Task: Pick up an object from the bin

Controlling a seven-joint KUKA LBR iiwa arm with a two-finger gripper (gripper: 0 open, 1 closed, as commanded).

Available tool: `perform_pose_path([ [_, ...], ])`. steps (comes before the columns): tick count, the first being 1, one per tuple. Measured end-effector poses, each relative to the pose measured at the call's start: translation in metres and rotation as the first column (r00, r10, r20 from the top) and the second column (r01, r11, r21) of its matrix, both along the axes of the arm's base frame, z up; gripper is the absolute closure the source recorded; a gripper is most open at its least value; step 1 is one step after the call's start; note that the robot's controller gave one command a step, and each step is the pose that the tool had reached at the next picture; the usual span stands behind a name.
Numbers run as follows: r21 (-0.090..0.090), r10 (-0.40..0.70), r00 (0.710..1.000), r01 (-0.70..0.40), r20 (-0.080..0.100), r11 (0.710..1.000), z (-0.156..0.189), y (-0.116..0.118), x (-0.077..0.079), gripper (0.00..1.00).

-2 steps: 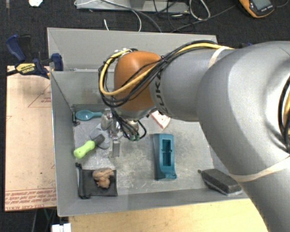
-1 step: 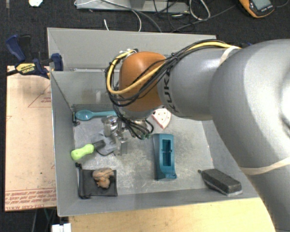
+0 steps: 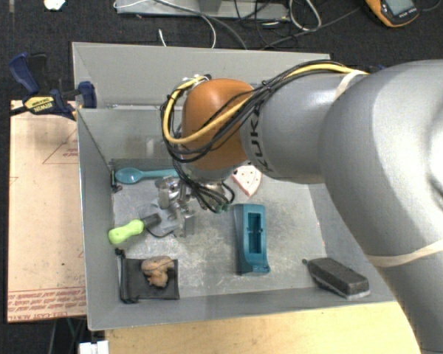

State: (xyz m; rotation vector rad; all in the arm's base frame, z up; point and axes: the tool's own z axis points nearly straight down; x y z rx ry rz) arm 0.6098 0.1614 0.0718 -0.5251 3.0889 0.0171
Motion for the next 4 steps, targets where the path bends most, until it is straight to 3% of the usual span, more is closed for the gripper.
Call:
perform_pose_path([
  [2,0.002,-0.002,1.000,0.002,0.002,1.000,0.016,0.000,0.000,1.00],
  [3,0.000,-0.002,1.000,0.002,-0.005,1.000,0.059,0.000,-0.002,1.00],
  [4,0.001,-0.003,1.000,0.003,-0.002,1.000,0.097,0.001,-0.001,1.00],
])
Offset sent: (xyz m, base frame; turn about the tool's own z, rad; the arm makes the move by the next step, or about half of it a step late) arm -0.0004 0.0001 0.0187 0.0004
